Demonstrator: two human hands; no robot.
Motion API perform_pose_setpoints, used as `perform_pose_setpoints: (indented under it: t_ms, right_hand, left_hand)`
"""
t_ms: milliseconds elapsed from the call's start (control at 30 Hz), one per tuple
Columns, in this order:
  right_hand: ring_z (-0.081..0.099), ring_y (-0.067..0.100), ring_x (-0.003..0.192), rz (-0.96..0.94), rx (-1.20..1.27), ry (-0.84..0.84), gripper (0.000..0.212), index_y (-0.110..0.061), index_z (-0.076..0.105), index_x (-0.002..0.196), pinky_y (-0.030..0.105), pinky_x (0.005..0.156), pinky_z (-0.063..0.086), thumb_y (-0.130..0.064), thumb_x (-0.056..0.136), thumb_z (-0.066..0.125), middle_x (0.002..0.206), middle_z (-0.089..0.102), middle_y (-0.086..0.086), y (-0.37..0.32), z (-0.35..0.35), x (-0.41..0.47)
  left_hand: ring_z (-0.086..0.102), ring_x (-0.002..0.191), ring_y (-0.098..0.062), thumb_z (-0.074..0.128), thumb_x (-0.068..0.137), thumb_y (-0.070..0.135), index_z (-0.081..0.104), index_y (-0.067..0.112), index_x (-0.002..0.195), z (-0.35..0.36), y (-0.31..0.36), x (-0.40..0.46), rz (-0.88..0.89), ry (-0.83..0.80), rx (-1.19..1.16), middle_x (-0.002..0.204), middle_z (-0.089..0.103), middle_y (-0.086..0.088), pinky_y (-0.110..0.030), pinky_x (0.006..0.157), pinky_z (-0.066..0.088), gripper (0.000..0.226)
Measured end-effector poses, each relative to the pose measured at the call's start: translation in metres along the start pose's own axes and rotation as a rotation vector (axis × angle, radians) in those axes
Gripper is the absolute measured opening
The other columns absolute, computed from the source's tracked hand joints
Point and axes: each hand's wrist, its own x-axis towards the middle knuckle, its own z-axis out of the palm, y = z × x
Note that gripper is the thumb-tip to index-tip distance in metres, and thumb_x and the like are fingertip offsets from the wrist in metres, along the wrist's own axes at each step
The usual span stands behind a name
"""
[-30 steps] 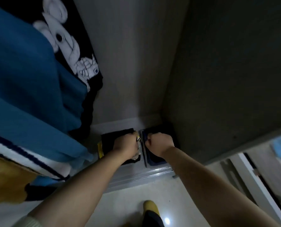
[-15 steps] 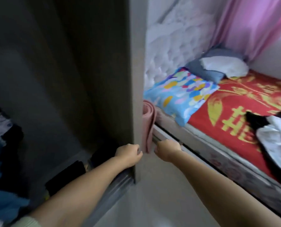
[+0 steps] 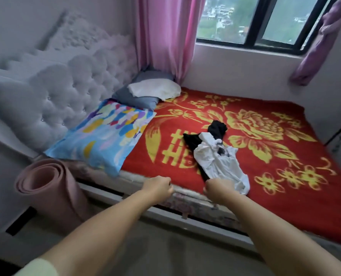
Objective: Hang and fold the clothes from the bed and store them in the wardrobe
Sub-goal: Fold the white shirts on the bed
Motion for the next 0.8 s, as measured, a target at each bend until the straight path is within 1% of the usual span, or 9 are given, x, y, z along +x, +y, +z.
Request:
perform_pose_setpoints:
  t_ms: [67, 167, 233, 267, 333, 433, 500, 667, 800]
  right_hand:
    - [0.050, 0.023, 0.078, 0.059, 0.034, -0.011, 0.030, -0.015, 0.058, 0.087, 0.028, 0.055, 0.032, -0.035, 0.097, 0.037, 0.094, 0.062, 0.004, 0.035, -0.001, 0.010]
    - [0.052, 0.024, 0.078, 0.124, 0.077, -0.040, 0.032, -0.014, 0.048, 0.071, 0.029, 0.067, 0.041, -0.031, 0.095, 0.037, 0.083, 0.057, 0.004, 0.069, 0.002, 0.027]
    - [0.055, 0.027, 0.087, 0.164, 0.101, -0.077, 0.028, -0.014, 0.050, 0.076, 0.035, 0.080, 0.046, -0.029, 0.096, 0.036, 0.094, 0.061, 0.006, 0.087, 0.005, 0.045]
    - [0.056, 0.028, 0.091, 0.175, 0.101, -0.093, 0.026, -0.015, 0.053, 0.082, 0.036, 0.081, 0.046, -0.027, 0.097, 0.035, 0.103, 0.062, 0.007, 0.096, 0.006, 0.057]
    - [0.056, 0.028, 0.096, 0.184, 0.085, -0.109, 0.028, -0.015, 0.057, 0.086, 0.032, 0.077, 0.045, -0.023, 0.099, 0.034, 0.110, 0.062, 0.005, 0.114, 0.006, 0.085]
    - [0.052, 0.025, 0.079, 0.242, 0.107, -0.066, 0.033, -0.016, 0.042, 0.068, 0.028, 0.065, 0.039, -0.027, 0.098, 0.034, 0.079, 0.052, -0.001, 0.142, 0.003, 0.123]
    - [0.044, 0.019, 0.064, 0.303, 0.153, -0.072, 0.034, -0.019, 0.037, 0.064, 0.026, 0.055, 0.033, -0.029, 0.097, 0.035, 0.070, 0.043, -0.003, 0.163, -0.001, 0.152]
    - [0.051, 0.021, 0.074, 0.432, 0.263, -0.077, 0.024, -0.017, 0.049, 0.076, 0.027, 0.052, 0.033, -0.027, 0.094, 0.036, 0.088, 0.058, 0.002, 0.212, -0.010, 0.206]
    - [0.053, 0.023, 0.080, 0.536, 0.355, -0.168, 0.023, -0.018, 0.056, 0.087, 0.028, 0.064, 0.039, -0.023, 0.093, 0.034, 0.103, 0.063, 0.004, 0.243, 0.020, 0.227]
  left_hand:
    - [0.059, 0.083, -0.024, 0.037, 0.098, 0.039, 0.058, 0.013, 0.102, -0.004, 0.024, 0.031, 0.039, -0.018, 0.002, 0.095, 0.063, -0.004, -0.034, 0.064, 0.043, 0.034]
    - [0.060, 0.079, -0.022, 0.037, 0.099, 0.040, 0.059, 0.014, 0.103, -0.005, 0.044, 0.074, 0.083, -0.028, 0.035, 0.091, 0.064, -0.002, -0.032, 0.060, 0.041, 0.035]
    - [0.058, 0.074, -0.022, 0.037, 0.099, 0.040, 0.060, 0.014, 0.105, -0.001, 0.051, 0.104, 0.111, -0.047, 0.067, 0.089, 0.064, -0.001, -0.029, 0.055, 0.038, 0.035]
    - [0.056, 0.071, -0.021, 0.037, 0.099, 0.040, 0.060, 0.014, 0.106, 0.000, 0.054, 0.123, 0.127, -0.056, 0.082, 0.087, 0.063, -0.001, -0.029, 0.053, 0.037, 0.036]
    - [0.054, 0.072, -0.020, 0.037, 0.099, 0.039, 0.059, 0.014, 0.110, -0.001, 0.059, 0.164, 0.148, -0.068, 0.112, 0.088, 0.060, 0.000, -0.029, 0.055, 0.039, 0.035]
    - [0.059, 0.085, -0.024, 0.039, 0.096, 0.036, 0.059, 0.012, 0.104, -0.004, 0.069, 0.227, 0.180, -0.080, 0.123, 0.098, 0.063, -0.004, -0.032, 0.065, 0.045, 0.032]
    - [0.058, 0.081, -0.025, 0.039, 0.095, 0.034, 0.057, 0.011, 0.093, -0.010, 0.079, 0.272, 0.217, -0.099, 0.135, 0.090, 0.061, -0.005, -0.032, 0.062, 0.042, 0.029]
    - [0.047, 0.063, -0.020, 0.038, 0.094, 0.030, 0.053, 0.012, 0.090, -0.026, 0.108, 0.370, 0.331, -0.137, 0.228, 0.071, 0.050, 0.000, -0.028, 0.048, 0.028, 0.024]
    - [0.048, 0.068, -0.018, 0.038, 0.096, 0.026, 0.057, 0.012, 0.097, -0.003, 0.141, 0.430, 0.405, -0.225, 0.303, 0.073, 0.049, 0.003, -0.027, 0.050, 0.031, 0.024]
